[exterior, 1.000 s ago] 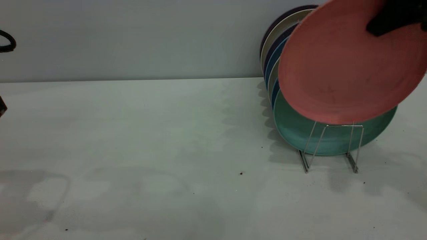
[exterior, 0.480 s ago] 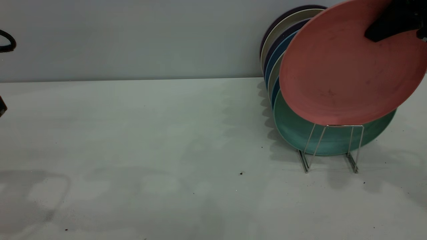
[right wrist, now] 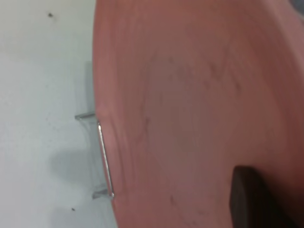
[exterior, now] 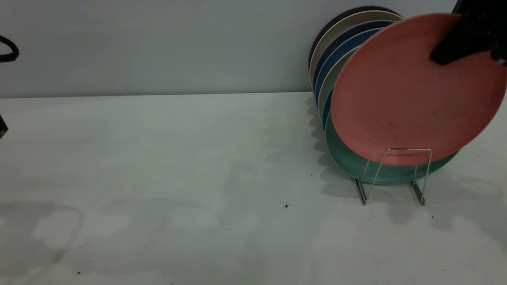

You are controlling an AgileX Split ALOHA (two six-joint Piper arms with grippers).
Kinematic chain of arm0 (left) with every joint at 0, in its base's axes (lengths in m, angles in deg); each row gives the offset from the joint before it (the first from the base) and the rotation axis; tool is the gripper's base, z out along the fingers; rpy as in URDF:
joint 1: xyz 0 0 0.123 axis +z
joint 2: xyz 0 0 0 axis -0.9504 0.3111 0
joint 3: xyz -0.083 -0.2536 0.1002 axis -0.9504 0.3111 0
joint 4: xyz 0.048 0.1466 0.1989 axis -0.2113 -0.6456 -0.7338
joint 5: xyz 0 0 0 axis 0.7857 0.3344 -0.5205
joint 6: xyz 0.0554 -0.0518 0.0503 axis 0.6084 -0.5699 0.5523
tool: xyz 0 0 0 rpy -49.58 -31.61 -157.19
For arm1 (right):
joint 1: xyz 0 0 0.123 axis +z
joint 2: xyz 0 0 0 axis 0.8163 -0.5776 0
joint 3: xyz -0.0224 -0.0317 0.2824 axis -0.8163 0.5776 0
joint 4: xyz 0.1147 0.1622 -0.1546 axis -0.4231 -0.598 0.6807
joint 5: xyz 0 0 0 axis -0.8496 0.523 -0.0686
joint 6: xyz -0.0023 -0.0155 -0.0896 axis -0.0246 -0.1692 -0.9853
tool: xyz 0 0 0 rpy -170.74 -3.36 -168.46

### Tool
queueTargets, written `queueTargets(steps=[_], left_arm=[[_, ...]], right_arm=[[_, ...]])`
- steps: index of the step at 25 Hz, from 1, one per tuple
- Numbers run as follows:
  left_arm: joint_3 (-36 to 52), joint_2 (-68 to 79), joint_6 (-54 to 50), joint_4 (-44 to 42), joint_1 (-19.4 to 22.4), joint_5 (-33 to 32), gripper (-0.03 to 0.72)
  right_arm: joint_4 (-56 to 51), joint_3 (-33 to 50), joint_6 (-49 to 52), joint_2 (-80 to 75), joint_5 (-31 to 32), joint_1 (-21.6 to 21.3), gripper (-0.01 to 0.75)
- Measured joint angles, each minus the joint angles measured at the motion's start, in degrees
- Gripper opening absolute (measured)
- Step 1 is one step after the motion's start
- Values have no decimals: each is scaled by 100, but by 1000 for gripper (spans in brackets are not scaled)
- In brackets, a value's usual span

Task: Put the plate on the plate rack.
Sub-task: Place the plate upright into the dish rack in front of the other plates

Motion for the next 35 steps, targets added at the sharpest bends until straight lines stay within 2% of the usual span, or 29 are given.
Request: queueTargets(steps=[16,22,25,27,30,35], left_arm=[[0,0,0,-17,0,4,360],[0,0,0,-17,0,4,360],[0,0,0,-17,0,4,360],[0,0,0,-19,0,4,360],[0,0,0,-19,0,4,360],[0,0,0,-19,0,4,360]], right_arm=[[-6,0,1,-175,-61,0,112],[-6,0,90,-175,-22,0,133],[-6,0,170,-175,22,0,165],[-12,0,276,-175,60,0,225],[-6,0,376,-180,168,0,268],[-6,0,581,-180,380,0,280]])
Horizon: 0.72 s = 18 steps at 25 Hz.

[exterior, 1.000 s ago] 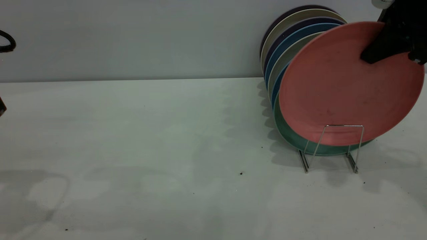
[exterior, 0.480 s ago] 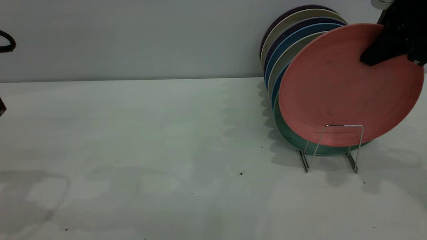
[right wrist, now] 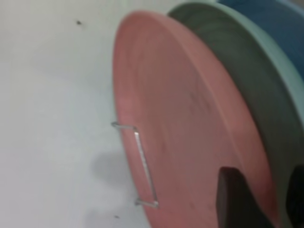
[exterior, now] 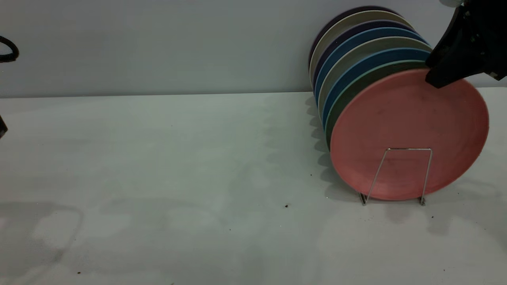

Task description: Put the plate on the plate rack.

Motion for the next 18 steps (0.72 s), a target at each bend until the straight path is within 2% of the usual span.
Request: queueTargets(steps=[7,12,14,15,18], left_arm=[[0,0,-49,0,0,11,360],[-26,0,-49,0,0,-39,360],[-152,0,-49,-6,0,-209,360],[-249,0,-49,-25,0,-310,360],[-532,0,-49,-101,0,-705,360]], right_arm=[[0,0,760,84,323,0,282],[0,0,1795,407,547,0,281],[0,0,2488,557,539,0,281],[0,-7,3693,629,533,0,281],[135,-11,5578,637,563,0,281]])
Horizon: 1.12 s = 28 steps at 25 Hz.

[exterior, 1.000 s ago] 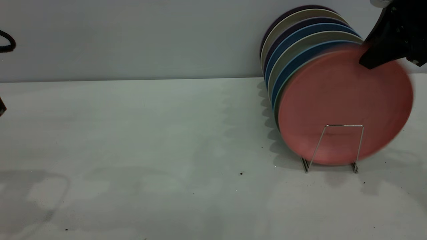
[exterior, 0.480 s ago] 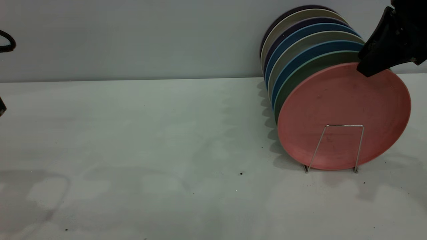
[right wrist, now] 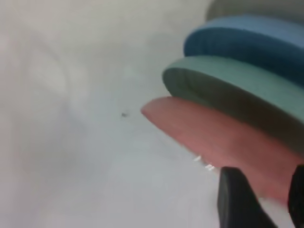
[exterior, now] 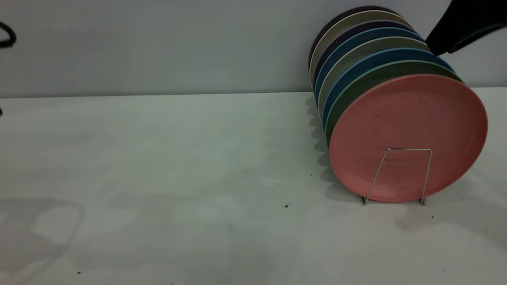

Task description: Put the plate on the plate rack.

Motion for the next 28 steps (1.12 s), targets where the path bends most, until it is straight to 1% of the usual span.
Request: queueTargets(steps=[2,4,7,10,13,17,19,23,28], left_arm=[[-117,0,48,-8,0,-174,360],[-153,0,123,-13,0,-249,360],[-153,0,176,-13,0,-327,360],[-153,-31,188,-13,0,-352,360],[-153,-248,190,-13,0,-346,360],[-153,-754,194,-13,0,-346,360],[-153,-1277,194,-13,0,-476,360],[-153,-1952,194,11,0,-959,360],[-18,-2837,244,239,0,-1125,360]], right_arm=[[224,0,1011,0,122,0,281],[474,0,1614,0,312,0,281],[808,0,2021,0,643,0,281],[1180,0,2327,0,1039,0,281],[1610,0,2591,94,1288,0,280],[2224,0,2952,571,1508,0,280],[2467,0,3103,899,1779,0,280],[2618,53,3223,1609,2350,0,280],[2646,469,3240,2636,2667,0,280]])
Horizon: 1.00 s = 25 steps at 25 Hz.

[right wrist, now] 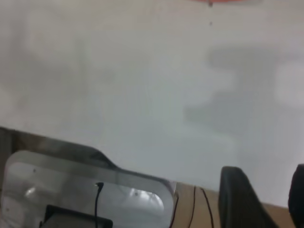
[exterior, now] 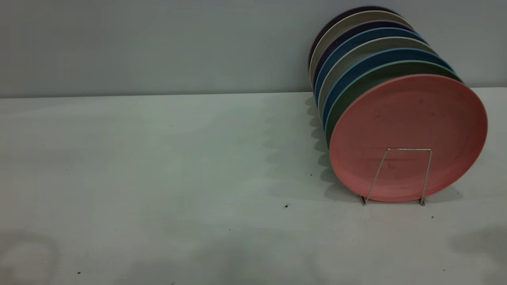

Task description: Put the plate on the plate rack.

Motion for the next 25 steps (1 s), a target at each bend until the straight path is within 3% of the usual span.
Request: queueTargets(steps=[12,25], left_arm=[[1269,-2456,87,193,0,-214,360],[2451,-5075,-71,180,0,-611,360]], right_arm=[[-64,1086,-10,2788,117,0,280],[-21,3010,-636,5135,106,0,280]])
